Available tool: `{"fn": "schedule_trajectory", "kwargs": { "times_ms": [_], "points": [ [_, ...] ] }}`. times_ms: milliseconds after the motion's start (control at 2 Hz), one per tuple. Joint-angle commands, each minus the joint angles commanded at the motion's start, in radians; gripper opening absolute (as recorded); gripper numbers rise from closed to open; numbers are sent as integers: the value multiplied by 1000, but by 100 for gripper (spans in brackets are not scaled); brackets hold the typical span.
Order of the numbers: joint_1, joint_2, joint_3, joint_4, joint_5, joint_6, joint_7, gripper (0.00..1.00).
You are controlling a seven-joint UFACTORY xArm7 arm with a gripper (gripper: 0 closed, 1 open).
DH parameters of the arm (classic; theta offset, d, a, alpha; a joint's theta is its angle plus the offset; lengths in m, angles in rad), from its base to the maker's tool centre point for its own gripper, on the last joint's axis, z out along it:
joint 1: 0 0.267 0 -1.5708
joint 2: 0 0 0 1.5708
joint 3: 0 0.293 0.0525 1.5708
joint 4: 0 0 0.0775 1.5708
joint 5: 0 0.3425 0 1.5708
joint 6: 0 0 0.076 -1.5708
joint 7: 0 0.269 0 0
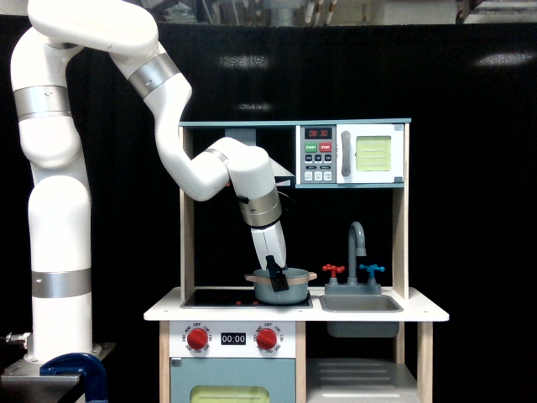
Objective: Put the bowl inside the kitchen cabinet
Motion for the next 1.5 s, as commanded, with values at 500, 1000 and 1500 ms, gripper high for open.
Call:
{"fn": "schedule_trajectory", "kwargs": {
  "times_ms": [500, 1000, 1500],
  "points": [
    [-13, 45, -20, 31, -36, 69, -88, 100],
    [-24, 67, -23, 55, -108, 104, -70, 100],
    [-26, 63, -22, 48, -104, 103, -76, 100]
  ]
}}
